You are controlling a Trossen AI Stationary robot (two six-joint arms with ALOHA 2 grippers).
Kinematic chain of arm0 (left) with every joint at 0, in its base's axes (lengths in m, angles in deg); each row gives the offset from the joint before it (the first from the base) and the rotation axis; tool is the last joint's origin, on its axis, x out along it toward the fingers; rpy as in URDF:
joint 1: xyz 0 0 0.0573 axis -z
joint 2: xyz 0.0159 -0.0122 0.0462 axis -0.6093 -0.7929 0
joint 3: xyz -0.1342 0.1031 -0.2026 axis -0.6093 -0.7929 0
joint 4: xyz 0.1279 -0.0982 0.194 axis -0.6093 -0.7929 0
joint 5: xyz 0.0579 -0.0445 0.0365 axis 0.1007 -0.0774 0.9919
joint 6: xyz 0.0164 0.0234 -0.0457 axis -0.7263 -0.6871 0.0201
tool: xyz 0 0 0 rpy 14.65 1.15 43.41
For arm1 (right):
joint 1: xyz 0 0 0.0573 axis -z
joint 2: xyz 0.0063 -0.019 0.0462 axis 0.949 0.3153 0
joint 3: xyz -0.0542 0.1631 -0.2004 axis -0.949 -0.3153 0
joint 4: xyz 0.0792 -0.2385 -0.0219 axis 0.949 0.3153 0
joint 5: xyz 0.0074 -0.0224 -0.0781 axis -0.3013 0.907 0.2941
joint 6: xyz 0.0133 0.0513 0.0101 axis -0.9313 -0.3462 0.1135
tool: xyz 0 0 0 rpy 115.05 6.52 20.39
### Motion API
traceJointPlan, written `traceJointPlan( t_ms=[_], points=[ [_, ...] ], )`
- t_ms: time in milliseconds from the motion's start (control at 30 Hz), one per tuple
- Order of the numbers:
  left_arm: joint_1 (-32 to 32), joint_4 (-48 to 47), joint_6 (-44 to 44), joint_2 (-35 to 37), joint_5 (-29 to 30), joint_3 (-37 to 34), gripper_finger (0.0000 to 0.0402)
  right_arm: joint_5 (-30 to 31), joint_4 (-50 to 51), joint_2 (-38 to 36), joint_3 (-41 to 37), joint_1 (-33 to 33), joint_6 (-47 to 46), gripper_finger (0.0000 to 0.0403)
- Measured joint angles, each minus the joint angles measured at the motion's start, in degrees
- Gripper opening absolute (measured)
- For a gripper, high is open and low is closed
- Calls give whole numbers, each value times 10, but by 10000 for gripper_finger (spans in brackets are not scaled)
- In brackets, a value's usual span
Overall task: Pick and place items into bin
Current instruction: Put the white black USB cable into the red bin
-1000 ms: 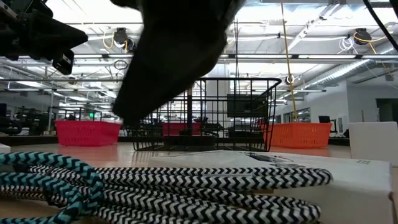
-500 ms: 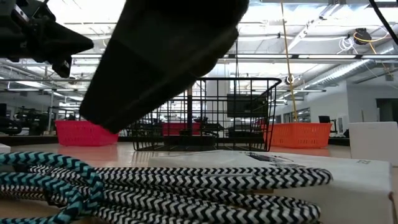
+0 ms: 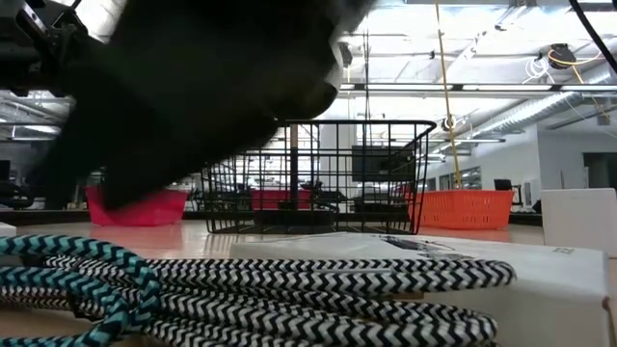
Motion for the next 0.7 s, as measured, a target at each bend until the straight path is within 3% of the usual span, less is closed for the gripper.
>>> traceJointPlan(
  t_ms=[467, 700],
  points=[
    [0, -25, 4, -4, 0, 0, 42, 4, -8, 26, 0, 0, -14, 208],
    [0, -25, 2, -4, 0, 0, 42, 3, -3, 26, 0, 7, -16, 158]
  ],
)
